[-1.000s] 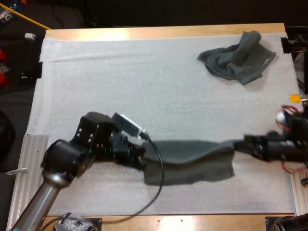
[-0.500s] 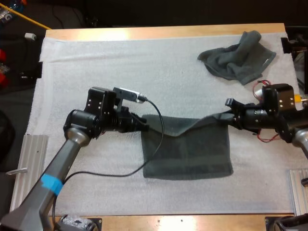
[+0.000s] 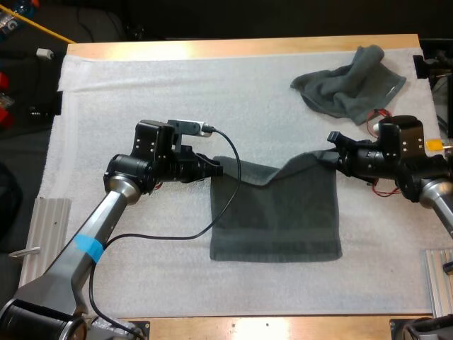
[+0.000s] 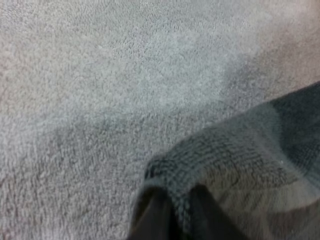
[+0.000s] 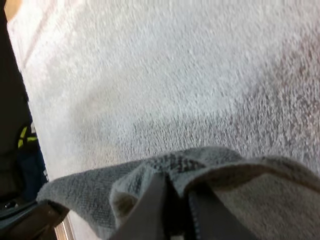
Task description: Pick towel from pile, fold and stack
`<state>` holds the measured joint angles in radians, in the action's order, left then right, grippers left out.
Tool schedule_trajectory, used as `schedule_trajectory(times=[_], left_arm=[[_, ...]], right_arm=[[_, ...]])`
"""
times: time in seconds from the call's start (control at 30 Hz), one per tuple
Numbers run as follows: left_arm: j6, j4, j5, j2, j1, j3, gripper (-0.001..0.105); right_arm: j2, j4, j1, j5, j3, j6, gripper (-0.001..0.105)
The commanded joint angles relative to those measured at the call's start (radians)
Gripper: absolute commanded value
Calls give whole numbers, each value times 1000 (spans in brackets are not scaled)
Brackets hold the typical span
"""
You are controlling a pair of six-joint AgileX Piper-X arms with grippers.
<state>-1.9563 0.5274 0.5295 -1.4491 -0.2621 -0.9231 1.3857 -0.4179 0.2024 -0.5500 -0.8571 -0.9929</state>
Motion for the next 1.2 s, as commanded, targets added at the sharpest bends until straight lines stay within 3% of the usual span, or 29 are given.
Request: schedule_trajectory(times=[0.0, 0.17, 0.2, 0.37, 0.6, 0.7, 0.83, 0.9, 0.97, 1.17], left_arm=[[-20, -19, 5, 1, 1, -1, 20], [-67, -93, 93, 1, 1, -8, 63], [-67, -90, 97, 2, 1, -14, 64], [-59, -67, 103, 58, 1, -28, 60], [62, 120, 92, 236, 1, -28, 60], [122, 235, 52, 332, 1, -28, 60], [157, 370, -3, 447, 1, -28, 60], [169, 455, -37, 514, 1, -28, 60], [182, 509, -43, 559, 1, -28, 60], [189, 620, -48, 653, 1, -28, 60]], right_arm=[[-3, 25, 0, 3, -4, 3, 16], [-4, 205, 0, -22, -4, 48, 68], [-6, 231, 0, -33, -4, 48, 68], [-57, 286, 0, -53, -4, -9, 57], [-212, 70, 0, -53, -4, -169, 55], [-304, -83, 0, -8, -4, -286, 54], [-405, -267, 0, 50, -4, -374, 34], [-453, -358, 0, 52, -4, -401, 13], [-471, -411, 0, 46, -4, -408, 1], [-479, -498, 91, 57, -4, -446, 0]])
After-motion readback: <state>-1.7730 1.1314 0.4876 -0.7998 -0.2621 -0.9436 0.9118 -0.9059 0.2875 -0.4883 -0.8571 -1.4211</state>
